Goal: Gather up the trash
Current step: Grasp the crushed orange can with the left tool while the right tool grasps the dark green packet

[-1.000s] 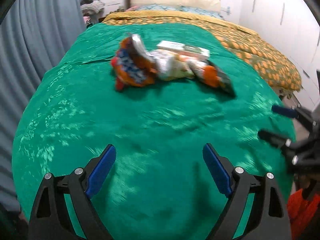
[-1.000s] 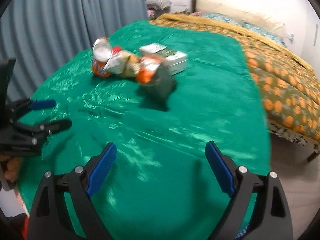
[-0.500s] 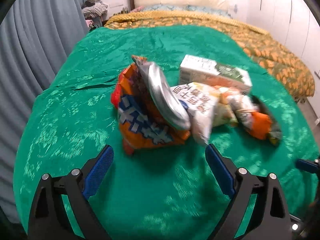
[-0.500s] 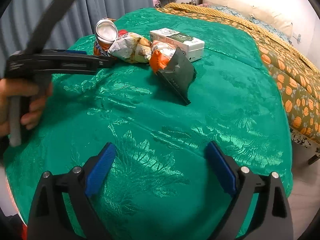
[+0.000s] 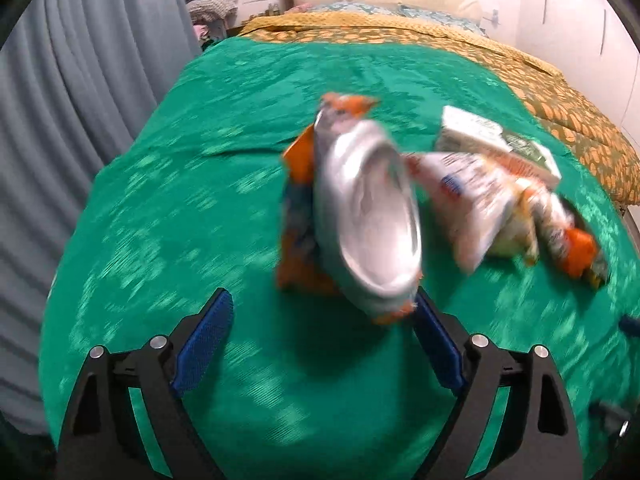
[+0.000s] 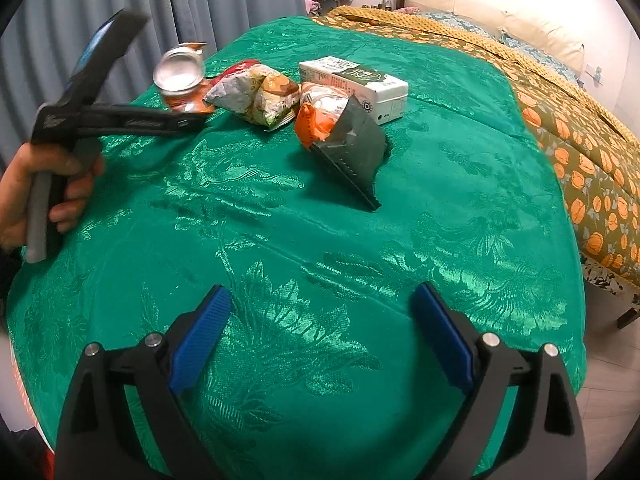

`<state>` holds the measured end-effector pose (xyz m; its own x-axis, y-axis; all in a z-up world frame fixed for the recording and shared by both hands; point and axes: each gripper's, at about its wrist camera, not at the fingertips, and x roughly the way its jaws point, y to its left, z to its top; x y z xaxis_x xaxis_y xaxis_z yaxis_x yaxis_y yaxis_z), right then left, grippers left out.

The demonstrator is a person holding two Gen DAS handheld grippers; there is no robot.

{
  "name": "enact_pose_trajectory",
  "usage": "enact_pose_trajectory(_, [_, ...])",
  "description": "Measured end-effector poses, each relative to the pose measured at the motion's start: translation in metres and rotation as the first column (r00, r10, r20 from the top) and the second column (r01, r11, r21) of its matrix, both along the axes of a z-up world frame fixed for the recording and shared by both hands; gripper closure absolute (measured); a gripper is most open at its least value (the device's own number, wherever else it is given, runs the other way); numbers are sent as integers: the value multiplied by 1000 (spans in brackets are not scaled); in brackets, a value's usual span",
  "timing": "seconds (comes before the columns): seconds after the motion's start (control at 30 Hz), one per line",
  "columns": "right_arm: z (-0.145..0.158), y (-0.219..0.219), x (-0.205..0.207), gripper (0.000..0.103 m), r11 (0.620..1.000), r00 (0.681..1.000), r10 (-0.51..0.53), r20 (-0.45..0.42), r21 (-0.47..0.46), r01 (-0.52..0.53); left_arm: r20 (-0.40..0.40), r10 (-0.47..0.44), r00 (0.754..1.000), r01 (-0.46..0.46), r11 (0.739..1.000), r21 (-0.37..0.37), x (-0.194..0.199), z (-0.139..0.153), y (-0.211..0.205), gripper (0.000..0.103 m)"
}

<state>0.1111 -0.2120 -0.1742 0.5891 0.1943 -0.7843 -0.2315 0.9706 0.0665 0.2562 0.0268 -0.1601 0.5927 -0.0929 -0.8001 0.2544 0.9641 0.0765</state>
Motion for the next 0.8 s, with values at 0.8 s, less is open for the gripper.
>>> enact_pose_trajectory(0.8, [0,0,-1,12,1000,1000,-1,1,1,1,-23,164,986,-165,985,-58,-8,9,73,10])
